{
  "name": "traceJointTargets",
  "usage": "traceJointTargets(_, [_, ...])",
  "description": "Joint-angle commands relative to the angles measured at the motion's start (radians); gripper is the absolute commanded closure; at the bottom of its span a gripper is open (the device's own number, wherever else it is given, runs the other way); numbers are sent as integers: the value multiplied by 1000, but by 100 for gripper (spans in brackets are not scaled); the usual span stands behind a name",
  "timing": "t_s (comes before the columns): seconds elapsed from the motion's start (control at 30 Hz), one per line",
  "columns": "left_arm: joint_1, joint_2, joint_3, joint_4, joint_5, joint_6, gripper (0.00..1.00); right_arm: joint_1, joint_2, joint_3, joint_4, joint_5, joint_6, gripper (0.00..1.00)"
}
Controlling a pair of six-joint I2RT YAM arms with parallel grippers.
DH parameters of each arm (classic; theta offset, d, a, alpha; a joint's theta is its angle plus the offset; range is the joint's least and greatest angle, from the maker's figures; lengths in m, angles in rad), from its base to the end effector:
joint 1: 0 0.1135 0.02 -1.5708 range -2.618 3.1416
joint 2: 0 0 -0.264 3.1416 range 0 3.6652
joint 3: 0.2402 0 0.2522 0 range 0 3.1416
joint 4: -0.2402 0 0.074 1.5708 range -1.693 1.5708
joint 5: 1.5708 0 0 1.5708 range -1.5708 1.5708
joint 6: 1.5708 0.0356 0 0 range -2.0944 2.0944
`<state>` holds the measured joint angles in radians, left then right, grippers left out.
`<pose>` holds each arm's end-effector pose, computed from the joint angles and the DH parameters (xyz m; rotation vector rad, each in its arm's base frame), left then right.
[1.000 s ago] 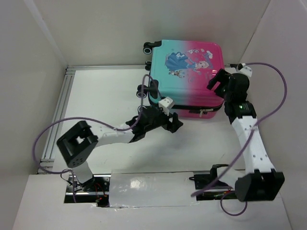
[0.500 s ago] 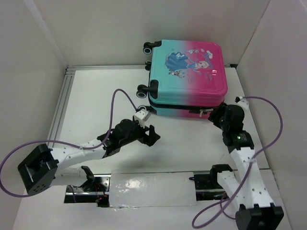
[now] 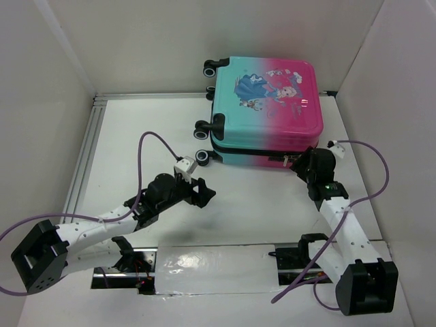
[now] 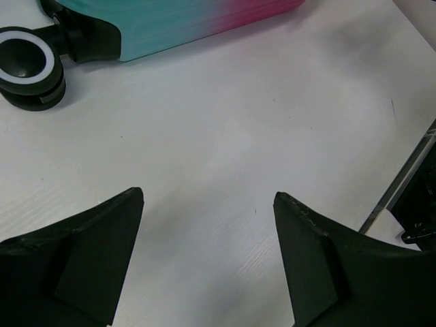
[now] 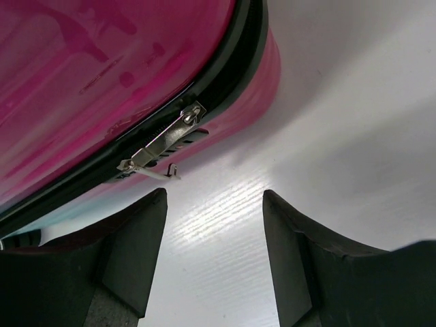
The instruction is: Pack the luggage
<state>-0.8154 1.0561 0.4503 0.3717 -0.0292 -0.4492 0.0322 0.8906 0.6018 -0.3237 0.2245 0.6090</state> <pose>0.1599 -0.1683 0.2277 0.3231 1.8648 -0.8608 0.1950 -0.0017 0.2440 0.7372 2.0392 0.1228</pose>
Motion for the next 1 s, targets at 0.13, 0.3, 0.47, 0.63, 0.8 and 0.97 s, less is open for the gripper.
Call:
traceJointTargets(0.13, [24, -28, -12, 82, 54, 3, 10, 2, -19, -108, 300, 44, 69, 34])
traceJointTargets(0.3, [33, -28, -21, 104, 72, -6, 10, 2, -45, -120, 364, 23, 69, 34])
traceJointTargets(0.47, [42, -28, -41, 124, 81, -16, 10, 2, -120, -139, 364, 22, 58, 34])
traceJointTargets(0.63, [51, -16, -41, 133, 91, -16, 10, 2, -124, -165, 384, 68, 49, 34])
traceJointTargets(0.8, [61, -7, -41, 133, 100, -25, 10, 2, 26, -165, 445, 30, 49, 34])
traceJointTargets(0.97, [70, -7, -51, 144, 109, -25, 10, 2, 175, -174, 500, 6, 38, 41])
